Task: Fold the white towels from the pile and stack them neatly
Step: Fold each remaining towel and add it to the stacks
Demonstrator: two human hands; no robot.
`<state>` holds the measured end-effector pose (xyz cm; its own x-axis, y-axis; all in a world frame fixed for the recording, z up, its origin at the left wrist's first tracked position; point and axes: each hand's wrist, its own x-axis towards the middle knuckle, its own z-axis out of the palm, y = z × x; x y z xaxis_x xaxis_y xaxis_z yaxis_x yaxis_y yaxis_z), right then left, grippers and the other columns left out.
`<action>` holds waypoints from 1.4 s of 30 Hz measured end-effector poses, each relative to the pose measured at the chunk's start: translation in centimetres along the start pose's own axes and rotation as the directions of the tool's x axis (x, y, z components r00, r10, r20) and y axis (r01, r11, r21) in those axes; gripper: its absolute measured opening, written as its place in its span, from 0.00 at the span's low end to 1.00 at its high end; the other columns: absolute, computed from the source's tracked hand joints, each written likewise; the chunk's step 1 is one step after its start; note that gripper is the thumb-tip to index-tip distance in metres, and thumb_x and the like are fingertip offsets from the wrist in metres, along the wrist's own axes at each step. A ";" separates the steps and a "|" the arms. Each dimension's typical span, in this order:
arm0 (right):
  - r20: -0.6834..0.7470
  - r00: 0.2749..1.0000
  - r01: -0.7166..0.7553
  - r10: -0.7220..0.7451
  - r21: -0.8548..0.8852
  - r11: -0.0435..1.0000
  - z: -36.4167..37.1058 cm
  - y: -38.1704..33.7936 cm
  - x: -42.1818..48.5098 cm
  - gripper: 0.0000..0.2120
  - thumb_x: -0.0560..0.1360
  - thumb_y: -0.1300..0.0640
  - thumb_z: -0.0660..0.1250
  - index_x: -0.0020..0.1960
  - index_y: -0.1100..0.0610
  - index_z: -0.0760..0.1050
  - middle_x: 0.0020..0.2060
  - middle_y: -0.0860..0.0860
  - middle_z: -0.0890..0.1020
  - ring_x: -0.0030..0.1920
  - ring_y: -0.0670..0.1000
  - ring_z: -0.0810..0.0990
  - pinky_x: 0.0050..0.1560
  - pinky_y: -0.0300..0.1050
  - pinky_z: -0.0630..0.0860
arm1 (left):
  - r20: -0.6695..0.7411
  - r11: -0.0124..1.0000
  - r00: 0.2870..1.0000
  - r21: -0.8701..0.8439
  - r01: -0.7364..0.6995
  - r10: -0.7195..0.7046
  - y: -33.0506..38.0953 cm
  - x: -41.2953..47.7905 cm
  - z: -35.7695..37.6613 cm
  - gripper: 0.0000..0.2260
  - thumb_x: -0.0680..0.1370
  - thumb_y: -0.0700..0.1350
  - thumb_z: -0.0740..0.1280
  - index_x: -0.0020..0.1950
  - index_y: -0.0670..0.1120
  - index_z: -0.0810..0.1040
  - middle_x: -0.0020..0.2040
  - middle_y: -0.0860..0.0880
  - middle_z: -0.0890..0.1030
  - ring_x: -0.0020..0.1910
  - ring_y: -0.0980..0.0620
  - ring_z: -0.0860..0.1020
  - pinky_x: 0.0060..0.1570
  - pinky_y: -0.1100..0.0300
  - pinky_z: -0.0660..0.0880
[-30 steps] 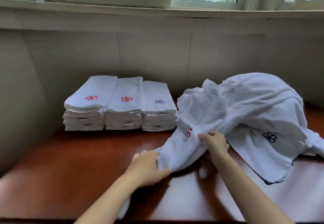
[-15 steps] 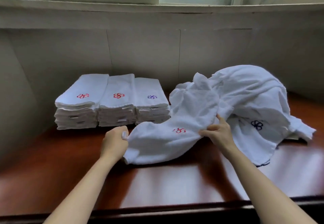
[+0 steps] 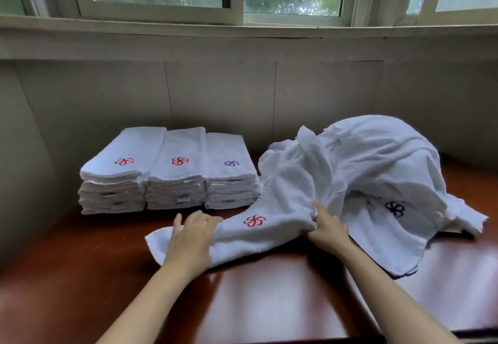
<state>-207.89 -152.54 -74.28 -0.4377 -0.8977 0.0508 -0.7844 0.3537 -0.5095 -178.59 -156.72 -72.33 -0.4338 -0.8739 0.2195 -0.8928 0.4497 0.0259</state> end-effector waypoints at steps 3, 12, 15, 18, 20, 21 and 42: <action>0.002 1.000 -0.001 0.001 -0.128 0.992 0.0 -0.9 -0.2 0.23 0.70 0.53 0.63 0.64 0.49 0.64 0.53 0.50 0.80 0.59 0.54 0.76 0.54 0.50 0.60 | 0.051 0.969 0.985 -0.196 -0.153 0.166 1.6 -0.2 0.9 0.28 0.74 0.38 0.58 0.74 0.52 0.61 0.70 0.52 0.66 0.70 0.51 0.64 0.69 0.56 0.61; 0.011 0.930 0.364 -0.368 -0.178 0.914 -0.6 -3.9 -2.9 0.11 0.67 0.59 0.63 0.49 0.59 0.70 0.50 0.57 0.75 0.51 0.60 0.74 0.51 0.49 0.71 | 0.111 0.968 0.989 -0.242 -0.064 0.093 1.9 0.6 1.9 0.27 0.81 0.48 0.56 0.78 0.55 0.49 0.74 0.53 0.65 0.69 0.50 0.69 0.62 0.55 0.69; 0.047 0.912 0.408 -0.406 -0.014 0.913 -0.9 -4.4 -4.2 0.09 0.69 0.61 0.65 0.48 0.58 0.68 0.49 0.55 0.73 0.50 0.56 0.73 0.48 0.45 0.68 | 0.099 0.983 0.995 -0.184 -0.006 0.025 1.9 0.8 2.2 0.28 0.80 0.46 0.57 0.78 0.55 0.51 0.74 0.52 0.65 0.69 0.49 0.68 0.62 0.54 0.69; 0.080 0.914 0.358 -0.398 0.303 0.883 -1.2 -4.9 -5.2 0.13 0.71 0.62 0.69 0.48 0.56 0.67 0.48 0.51 0.72 0.46 0.49 0.72 0.41 0.32 0.66 | 0.129 0.974 0.991 -0.217 0.068 -0.040 1.8 0.8 2.5 0.27 0.78 0.41 0.55 0.76 0.55 0.58 0.73 0.52 0.66 0.70 0.48 0.68 0.64 0.54 0.68; 0.099 0.929 0.260 -0.355 0.508 0.821 -1.1 -5.2 -5.9 0.16 0.71 0.62 0.72 0.53 0.54 0.68 0.53 0.49 0.72 0.43 0.46 0.74 0.40 0.27 0.69 | 0.191 0.960 0.981 -0.267 0.084 -0.033 1.5 0.7 2.8 0.26 0.78 0.39 0.55 0.76 0.54 0.59 0.74 0.50 0.64 0.71 0.47 0.66 0.67 0.52 0.66; 0.080 0.941 0.232 -0.329 0.556 0.798 -0.9 -5.4 -6.0 0.19 0.70 0.61 0.73 0.56 0.52 0.68 0.56 0.48 0.71 0.45 0.47 0.74 0.43 0.27 0.71 | 0.196 0.956 0.980 -0.282 0.085 -0.029 1.5 0.7 2.8 0.26 0.78 0.39 0.55 0.75 0.52 0.61 0.74 0.49 0.65 0.71 0.46 0.66 0.68 0.51 0.65; -0.120 0.931 0.358 -0.344 0.475 0.804 -2.5 -6.8 -5.1 0.13 0.62 0.64 0.71 0.26 0.60 0.68 0.45 0.47 0.72 0.47 0.46 0.71 0.43 0.28 0.65 | -0.037 0.895 0.999 -0.447 0.003 -0.022 2.5 0.9 0.8 0.11 0.80 0.44 0.58 0.59 0.48 0.78 0.58 0.48 0.81 0.59 0.47 0.76 0.57 0.56 0.71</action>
<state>-201.36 -149.70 -68.93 -0.1905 -0.9260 0.3258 -0.5782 -0.1624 -0.7996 -181.25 -156.51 -72.86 -0.4092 -0.8761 0.2549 -0.7459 0.4821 0.4595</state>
